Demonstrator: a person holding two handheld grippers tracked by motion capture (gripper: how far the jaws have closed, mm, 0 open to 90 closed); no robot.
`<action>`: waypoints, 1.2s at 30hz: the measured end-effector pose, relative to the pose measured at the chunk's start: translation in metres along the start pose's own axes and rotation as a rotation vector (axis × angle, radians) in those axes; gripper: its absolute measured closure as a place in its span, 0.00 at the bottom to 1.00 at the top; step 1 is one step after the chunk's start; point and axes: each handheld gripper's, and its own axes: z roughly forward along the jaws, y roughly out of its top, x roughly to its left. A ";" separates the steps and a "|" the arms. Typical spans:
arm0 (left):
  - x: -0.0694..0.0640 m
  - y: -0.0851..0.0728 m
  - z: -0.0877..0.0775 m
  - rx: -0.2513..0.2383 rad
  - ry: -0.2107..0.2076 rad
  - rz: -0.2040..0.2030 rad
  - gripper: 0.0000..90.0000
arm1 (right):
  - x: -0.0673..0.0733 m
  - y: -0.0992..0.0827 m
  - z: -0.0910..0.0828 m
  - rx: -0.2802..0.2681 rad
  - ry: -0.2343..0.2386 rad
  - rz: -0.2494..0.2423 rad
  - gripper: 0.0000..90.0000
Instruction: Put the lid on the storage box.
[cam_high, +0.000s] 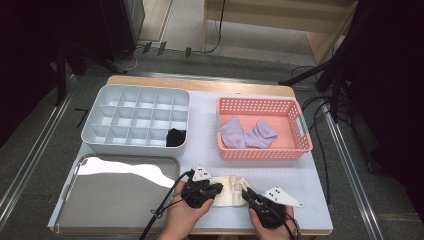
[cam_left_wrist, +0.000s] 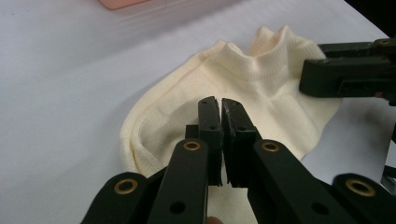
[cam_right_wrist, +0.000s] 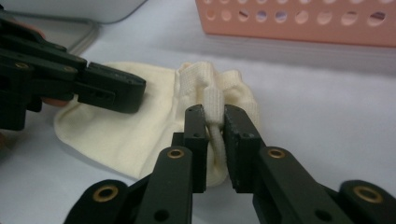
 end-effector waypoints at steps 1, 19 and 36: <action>0.000 0.000 -0.001 0.001 0.003 0.004 0.97 | 0.000 0.001 -0.001 -0.010 0.000 0.001 0.91; 0.011 0.006 -0.040 -0.117 0.021 -0.043 0.77 | -0.007 -0.002 -0.004 -0.046 -0.034 -0.002 0.79; 0.010 -0.006 -0.036 -0.058 0.131 0.030 0.94 | -0.006 -0.002 -0.003 -0.032 -0.031 -0.029 0.94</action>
